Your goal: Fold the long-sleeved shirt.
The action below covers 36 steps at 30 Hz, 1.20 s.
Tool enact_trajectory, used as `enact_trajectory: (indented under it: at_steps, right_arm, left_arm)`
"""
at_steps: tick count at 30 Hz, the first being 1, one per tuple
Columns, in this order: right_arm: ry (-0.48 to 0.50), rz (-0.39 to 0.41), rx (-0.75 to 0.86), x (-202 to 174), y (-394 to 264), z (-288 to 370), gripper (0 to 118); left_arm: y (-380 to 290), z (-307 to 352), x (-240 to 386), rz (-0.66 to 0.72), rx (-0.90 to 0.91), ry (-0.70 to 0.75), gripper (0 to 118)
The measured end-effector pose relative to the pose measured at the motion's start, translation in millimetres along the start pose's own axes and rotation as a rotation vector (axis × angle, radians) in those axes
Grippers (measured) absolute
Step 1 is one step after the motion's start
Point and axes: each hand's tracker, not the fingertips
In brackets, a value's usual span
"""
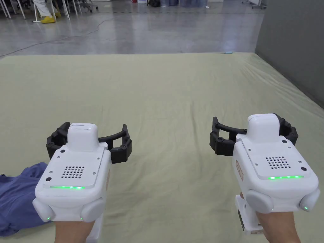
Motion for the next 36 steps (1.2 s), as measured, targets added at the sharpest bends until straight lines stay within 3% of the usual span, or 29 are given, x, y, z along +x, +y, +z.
enact_trajectory:
  at_steps: [36]
  right_arm:
    - [0.009, -0.042, 0.004, -2.3, -3.6, -4.1, 118]
  left_arm:
    - [-3.1, -1.0, -6.0, 0.045, -0.012, 0.005, 118]
